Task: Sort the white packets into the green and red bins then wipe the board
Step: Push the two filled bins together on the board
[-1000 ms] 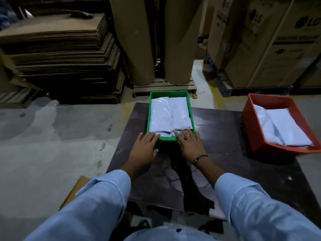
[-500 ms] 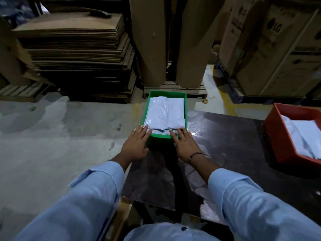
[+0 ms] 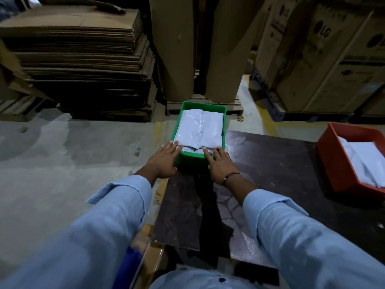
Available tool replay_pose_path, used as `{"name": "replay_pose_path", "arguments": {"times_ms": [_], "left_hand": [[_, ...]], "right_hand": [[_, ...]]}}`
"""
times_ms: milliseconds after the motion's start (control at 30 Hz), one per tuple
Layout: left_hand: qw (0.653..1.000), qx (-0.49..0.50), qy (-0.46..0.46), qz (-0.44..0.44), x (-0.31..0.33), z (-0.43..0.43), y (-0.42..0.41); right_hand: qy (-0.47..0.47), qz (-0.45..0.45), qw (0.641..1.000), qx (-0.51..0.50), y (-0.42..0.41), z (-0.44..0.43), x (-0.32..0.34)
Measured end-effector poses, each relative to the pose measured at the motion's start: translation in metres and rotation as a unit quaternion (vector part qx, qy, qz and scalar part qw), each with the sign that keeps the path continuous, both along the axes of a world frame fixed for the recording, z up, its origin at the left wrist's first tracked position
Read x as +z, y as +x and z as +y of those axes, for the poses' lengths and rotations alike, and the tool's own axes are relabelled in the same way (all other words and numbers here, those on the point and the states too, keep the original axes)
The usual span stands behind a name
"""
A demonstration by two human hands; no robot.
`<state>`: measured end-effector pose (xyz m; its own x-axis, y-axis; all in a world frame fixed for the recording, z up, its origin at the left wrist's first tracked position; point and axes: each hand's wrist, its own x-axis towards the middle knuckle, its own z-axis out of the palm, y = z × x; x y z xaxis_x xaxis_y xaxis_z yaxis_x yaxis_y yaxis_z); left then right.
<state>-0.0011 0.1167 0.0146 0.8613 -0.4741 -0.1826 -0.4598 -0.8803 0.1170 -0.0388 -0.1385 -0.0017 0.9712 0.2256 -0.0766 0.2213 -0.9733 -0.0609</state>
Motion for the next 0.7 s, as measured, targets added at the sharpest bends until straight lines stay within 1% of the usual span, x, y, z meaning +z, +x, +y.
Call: {"name": "replay_pose_path", "arguments": {"times_ms": [267,367,467,567,700], "left_hand": [[1.0,0.009,0.005,0.023,0.002,-0.004,0.002],[0.998,0.015,0.027,0.048,0.004,-0.008,0.004],[0.997,0.026,0.052,0.053,0.008,-0.016,0.006],[0.998,0.054,0.022,0.02,0.011,-0.03,-0.003],[0.993,0.041,-0.058,-0.093,0.003,-0.063,-0.022]], "right_hand": [[-0.007,0.021,1.0,0.006,0.002,-0.002,0.005],[-0.007,0.034,0.999,0.014,0.0,-0.005,0.009],[0.006,0.03,0.999,0.021,-0.004,-0.012,0.01],[0.028,0.01,0.999,0.035,-0.014,-0.02,0.012],[0.053,-0.024,0.997,0.048,-0.027,-0.043,0.015]]}}
